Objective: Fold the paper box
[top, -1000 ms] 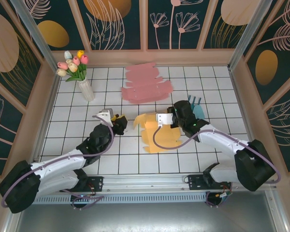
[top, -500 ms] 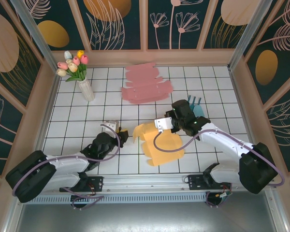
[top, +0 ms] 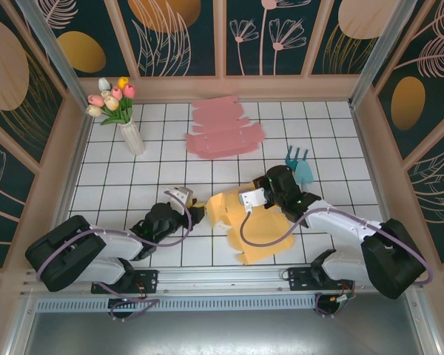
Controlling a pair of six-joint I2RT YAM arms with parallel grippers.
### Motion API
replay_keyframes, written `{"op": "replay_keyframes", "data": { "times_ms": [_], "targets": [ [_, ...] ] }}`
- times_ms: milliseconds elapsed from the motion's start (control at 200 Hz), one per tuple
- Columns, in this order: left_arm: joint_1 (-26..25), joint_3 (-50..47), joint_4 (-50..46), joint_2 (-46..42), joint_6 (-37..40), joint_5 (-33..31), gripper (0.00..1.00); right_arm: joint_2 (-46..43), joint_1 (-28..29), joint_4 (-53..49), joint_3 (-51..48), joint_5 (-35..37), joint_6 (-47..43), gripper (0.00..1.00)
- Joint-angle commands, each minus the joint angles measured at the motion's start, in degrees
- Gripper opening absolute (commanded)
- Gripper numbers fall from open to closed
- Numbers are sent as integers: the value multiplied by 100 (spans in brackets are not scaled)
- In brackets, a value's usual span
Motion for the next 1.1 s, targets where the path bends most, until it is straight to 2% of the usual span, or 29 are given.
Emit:
{"op": "replay_keyframes", "data": {
  "times_ms": [0, 170, 375, 490, 666, 851, 1091],
  "targets": [
    [15, -76, 522, 50, 120, 423, 43, -211, 76, 729, -122, 73, -275, 0],
    [14, -137, 527, -103, 93, 519, 43, -231, 162, 1387, -219, 156, -191, 0],
    [10, -127, -130, -639, 123, -574, 43, -48, 242, 1919, -261, 208, -36, 0],
    [9, -199, -200, -901, 157, -780, 41, 164, 267, 2148, -273, 204, 66, 0],
    [9, -209, -127, -833, 186, -783, 41, 508, 278, 2345, -308, 244, 125, 0],
    [13, -89, 90, -273, 196, -686, 40, 692, 265, 2376, -378, 285, 116, 0],
    [9, 188, 197, 184, 137, -275, 40, 740, 215, 2041, -420, 407, -132, 0]
  ]
}}
